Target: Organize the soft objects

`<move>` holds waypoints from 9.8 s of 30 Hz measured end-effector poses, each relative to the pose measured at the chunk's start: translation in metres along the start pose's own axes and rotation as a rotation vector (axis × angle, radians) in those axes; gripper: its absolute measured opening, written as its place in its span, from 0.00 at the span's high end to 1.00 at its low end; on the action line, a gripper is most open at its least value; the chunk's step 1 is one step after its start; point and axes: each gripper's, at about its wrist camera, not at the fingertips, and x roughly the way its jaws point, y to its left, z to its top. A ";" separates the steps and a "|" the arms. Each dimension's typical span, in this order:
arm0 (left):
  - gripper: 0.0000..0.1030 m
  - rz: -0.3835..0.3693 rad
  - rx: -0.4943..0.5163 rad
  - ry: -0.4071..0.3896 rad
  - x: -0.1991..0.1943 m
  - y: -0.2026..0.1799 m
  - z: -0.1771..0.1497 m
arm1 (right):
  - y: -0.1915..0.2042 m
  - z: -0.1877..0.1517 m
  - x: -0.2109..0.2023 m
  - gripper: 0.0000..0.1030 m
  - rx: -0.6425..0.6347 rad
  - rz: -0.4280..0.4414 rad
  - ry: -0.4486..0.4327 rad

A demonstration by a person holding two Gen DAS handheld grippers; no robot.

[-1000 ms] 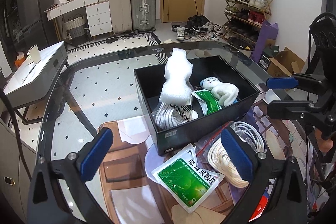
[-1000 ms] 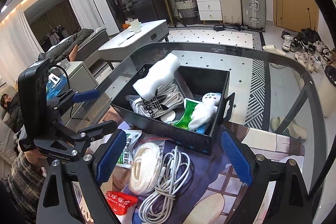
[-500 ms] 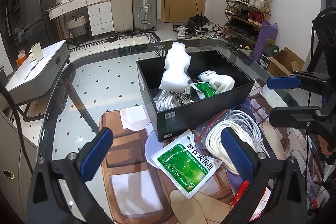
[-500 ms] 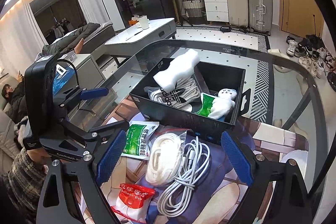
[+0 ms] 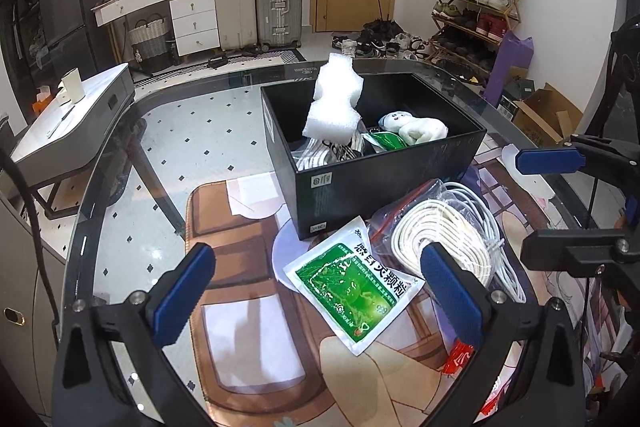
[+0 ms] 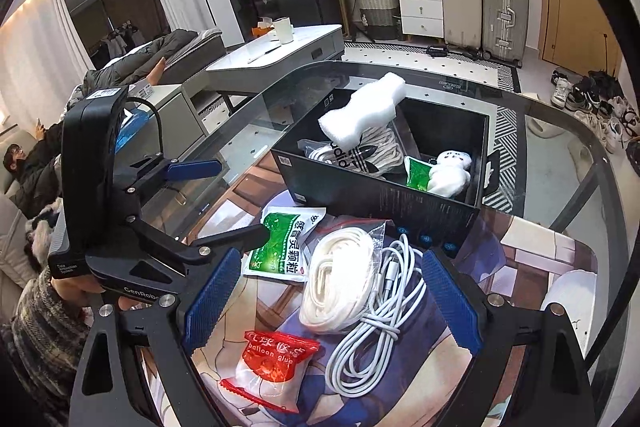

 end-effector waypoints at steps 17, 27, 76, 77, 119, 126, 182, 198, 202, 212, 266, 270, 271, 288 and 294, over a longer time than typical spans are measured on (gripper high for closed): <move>0.00 0.002 -0.042 0.050 0.021 0.003 -0.010 | 0.008 -0.014 0.020 0.09 -0.054 -0.044 0.061; 0.00 -0.007 -0.071 0.076 0.030 0.010 -0.015 | 0.011 -0.019 0.033 0.09 -0.096 -0.081 0.097; 0.51 -0.031 -0.143 0.098 0.030 0.026 -0.022 | 0.030 -0.017 0.054 0.23 -0.146 -0.130 0.143; 0.52 -0.030 -0.142 0.098 0.030 0.026 -0.023 | 0.032 -0.017 0.054 0.23 -0.150 -0.132 0.144; 0.57 -0.018 -0.126 0.093 0.020 0.031 -0.030 | 0.049 -0.002 0.105 0.33 -0.197 -0.133 0.267; 0.57 -0.021 -0.122 0.097 0.020 0.030 -0.030 | 0.048 0.001 0.113 0.42 -0.203 -0.151 0.275; 0.59 -0.019 -0.104 0.087 -0.006 0.010 -0.029 | 0.058 -0.005 0.102 0.90 -0.285 -0.201 0.255; 0.60 0.001 -0.097 0.042 -0.025 0.014 -0.017 | 0.046 0.012 0.045 0.91 -0.211 -0.130 0.128; 0.60 -0.002 -0.079 0.017 -0.033 0.008 -0.010 | 0.039 0.015 0.034 0.91 -0.199 -0.133 0.102; 0.60 0.009 -0.026 -0.019 -0.038 -0.007 0.010 | 0.020 0.017 0.009 0.91 -0.170 -0.152 0.043; 0.61 -0.045 0.023 0.015 0.047 0.001 0.093 | -0.049 0.096 0.058 0.91 -0.064 -0.113 0.023; 0.62 -0.055 0.020 0.027 0.055 0.000 0.092 | -0.056 0.097 0.067 0.91 -0.047 -0.095 0.031; 0.63 -0.058 0.020 0.033 0.057 -0.001 0.091 | -0.057 0.099 0.069 0.91 -0.045 -0.094 0.031; 0.65 -0.067 0.032 0.064 0.065 -0.017 0.081 | -0.063 0.091 0.087 0.90 -0.034 -0.069 0.073; 0.66 -0.092 0.033 0.069 0.060 -0.018 0.076 | -0.061 0.080 0.085 0.90 -0.026 -0.060 0.091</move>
